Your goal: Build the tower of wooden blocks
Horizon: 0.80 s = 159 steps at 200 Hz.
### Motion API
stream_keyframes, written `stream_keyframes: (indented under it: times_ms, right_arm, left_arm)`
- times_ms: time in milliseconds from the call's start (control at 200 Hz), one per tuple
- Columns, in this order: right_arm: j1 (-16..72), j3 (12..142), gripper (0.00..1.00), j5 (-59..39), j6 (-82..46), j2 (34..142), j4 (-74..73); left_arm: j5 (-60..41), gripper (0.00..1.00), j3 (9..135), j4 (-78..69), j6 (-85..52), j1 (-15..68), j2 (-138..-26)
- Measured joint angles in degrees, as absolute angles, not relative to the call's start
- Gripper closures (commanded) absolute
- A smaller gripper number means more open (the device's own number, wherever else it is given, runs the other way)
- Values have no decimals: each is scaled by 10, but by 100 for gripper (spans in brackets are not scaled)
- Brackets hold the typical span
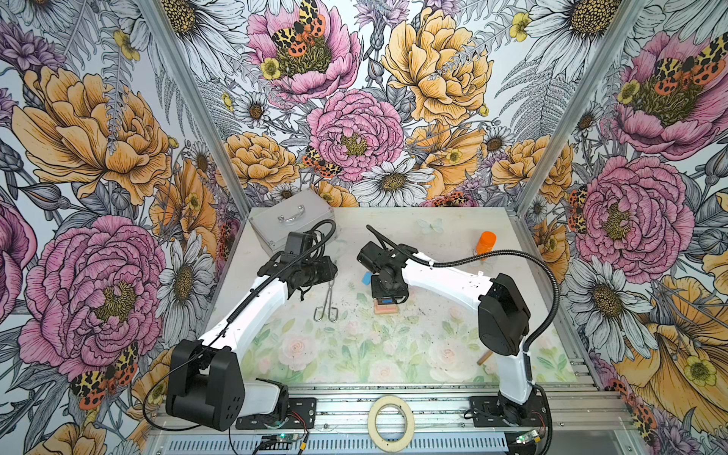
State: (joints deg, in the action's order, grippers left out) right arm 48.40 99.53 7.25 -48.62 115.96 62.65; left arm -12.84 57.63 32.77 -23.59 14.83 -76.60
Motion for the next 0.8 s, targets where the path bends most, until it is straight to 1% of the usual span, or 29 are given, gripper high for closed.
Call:
stream_keyframes:
  times_ms: [320, 405, 565, 671, 796]
  right_arm:
    - [484, 995, 100, 72, -486, 1160, 627]
    - [484, 995, 93, 72, -486, 1160, 627]
    - [484, 995, 85, 72, -486, 1160, 627]
    - [484, 995, 84, 69, -486, 1160, 627]
    - [484, 994, 79, 68, -486, 1160, 626]
  left_arm:
    - [-128, 69, 576, 328, -236, 148, -766]
    - [-128, 69, 576, 328, -236, 148, -766]
    - [-128, 69, 576, 328, -236, 148, -766]
    - [-128, 69, 576, 328, -236, 148, -766]
    - [-128, 69, 576, 328, -236, 148, -766]
